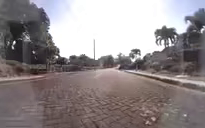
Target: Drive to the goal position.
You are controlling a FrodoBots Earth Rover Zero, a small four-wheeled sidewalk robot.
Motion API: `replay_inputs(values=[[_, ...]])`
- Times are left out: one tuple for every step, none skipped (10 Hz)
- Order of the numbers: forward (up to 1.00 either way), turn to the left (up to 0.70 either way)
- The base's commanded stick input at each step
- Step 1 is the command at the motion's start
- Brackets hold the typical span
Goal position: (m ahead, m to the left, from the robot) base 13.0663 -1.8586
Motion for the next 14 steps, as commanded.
replay_inputs(values=[[1.00, 0.00], [1.00, 0.00], [1.00, 0.00], [1.00, 0.00], [1.00, 0.00], [1.00, 0.00], [1.00, 0.00], [1.00, 0.00], [1.00, 0.00], [1.00, 0.00], [1.00, 0.00], [1.00, 0.00], [1.00, 0.00], [1.00, 0.00]])
